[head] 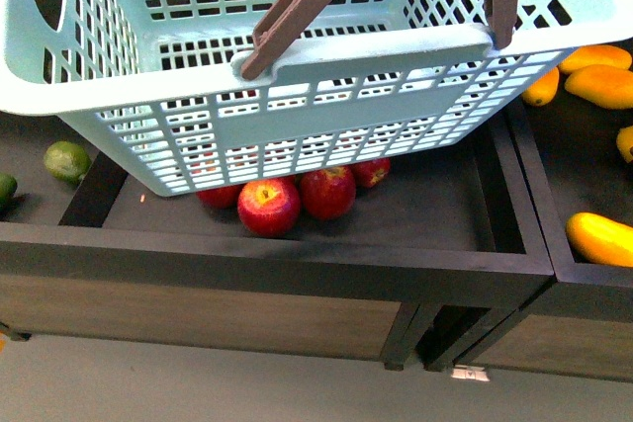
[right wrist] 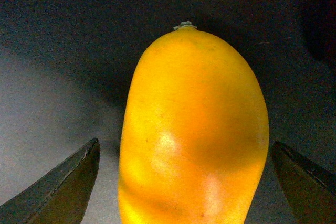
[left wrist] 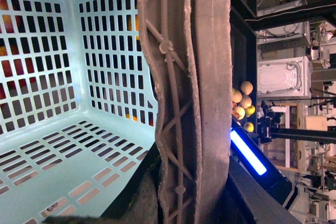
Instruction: Pick mango and avocado into basket
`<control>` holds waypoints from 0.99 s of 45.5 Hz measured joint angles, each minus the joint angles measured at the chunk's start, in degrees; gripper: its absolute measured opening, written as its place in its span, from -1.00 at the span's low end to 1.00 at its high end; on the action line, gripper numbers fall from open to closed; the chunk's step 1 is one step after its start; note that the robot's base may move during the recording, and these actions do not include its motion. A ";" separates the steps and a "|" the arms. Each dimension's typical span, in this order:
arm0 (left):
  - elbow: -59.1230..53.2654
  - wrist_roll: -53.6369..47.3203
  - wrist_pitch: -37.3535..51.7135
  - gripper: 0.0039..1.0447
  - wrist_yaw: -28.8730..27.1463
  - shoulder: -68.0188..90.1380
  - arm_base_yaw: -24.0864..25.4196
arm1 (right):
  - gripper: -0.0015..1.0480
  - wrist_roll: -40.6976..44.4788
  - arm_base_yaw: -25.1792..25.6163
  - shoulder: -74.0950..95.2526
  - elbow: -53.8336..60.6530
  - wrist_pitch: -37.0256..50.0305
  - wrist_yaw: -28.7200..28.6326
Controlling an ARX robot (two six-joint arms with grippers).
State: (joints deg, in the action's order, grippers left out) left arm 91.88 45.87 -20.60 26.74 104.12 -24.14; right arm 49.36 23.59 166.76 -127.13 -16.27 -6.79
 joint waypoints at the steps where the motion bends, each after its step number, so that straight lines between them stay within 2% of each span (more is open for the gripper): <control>1: 0.00 0.00 0.00 -0.62 -0.02 0.00 0.00 | 0.83 0.00 0.00 0.15 -0.22 -0.11 0.04; 17: 0.00 0.00 0.00 -0.62 -0.07 0.00 0.00 | 0.83 0.02 -0.07 2.19 -2.45 -1.81 1.27; 27: 0.00 0.00 0.00 -0.62 -0.07 0.00 0.00 | 0.24 0.24 -0.11 2.01 -1.36 -1.20 1.11; 35: 0.00 0.00 0.00 -0.62 -0.07 0.00 0.00 | 0.20 -0.09 0.02 -0.24 2.71 1.16 0.17; 45: 0.00 0.00 0.00 -0.62 -0.04 0.00 0.00 | 0.20 -1.03 0.22 -9.84 16.13 9.03 -4.92</control>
State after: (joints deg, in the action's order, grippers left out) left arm 91.88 45.87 -20.60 26.70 104.12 -24.14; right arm 48.34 23.81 156.92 -111.00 -7.25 -11.70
